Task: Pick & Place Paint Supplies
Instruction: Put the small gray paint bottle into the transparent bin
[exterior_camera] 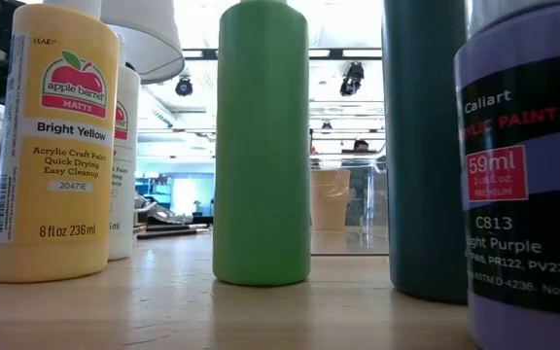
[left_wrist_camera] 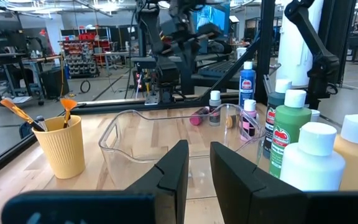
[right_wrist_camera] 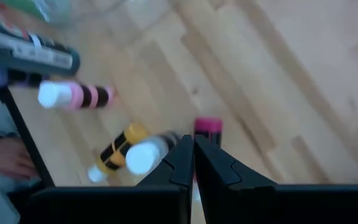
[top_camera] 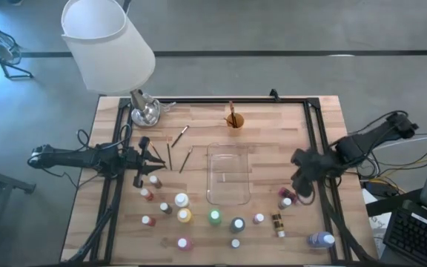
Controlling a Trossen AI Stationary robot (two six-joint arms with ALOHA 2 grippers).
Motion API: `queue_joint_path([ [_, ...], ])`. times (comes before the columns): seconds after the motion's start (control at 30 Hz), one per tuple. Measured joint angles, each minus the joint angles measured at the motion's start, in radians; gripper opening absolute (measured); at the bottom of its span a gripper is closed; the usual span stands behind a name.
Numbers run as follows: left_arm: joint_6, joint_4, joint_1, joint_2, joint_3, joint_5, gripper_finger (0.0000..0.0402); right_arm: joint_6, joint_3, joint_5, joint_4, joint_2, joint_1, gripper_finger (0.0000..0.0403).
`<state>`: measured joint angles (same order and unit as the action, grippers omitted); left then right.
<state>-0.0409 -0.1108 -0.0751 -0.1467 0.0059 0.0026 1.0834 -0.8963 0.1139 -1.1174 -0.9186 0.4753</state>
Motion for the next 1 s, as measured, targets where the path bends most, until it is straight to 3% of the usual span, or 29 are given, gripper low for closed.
queue_joint_path([
  [0.3, 0.0, 0.0, 0.0, 0.0, 0.0, 0.0, 0.0074, 0.226, 0.0, -0.003, -0.001, -0.129, 0.212, 0.0045],
  [0.6, 0.0, 0.0, 0.0, 0.0, 0.0, 0.0, 0.0074, 0.441, 0.0, -0.004, 0.002, -0.221, 0.378, 0.0102],
  [1.0, 0.0, 0.0, 0.0, 0.0, 0.0, 0.0, 0.0074, 0.374, 0.0, 0.059, 0.041, -0.37, 0.391, 0.0186],
])
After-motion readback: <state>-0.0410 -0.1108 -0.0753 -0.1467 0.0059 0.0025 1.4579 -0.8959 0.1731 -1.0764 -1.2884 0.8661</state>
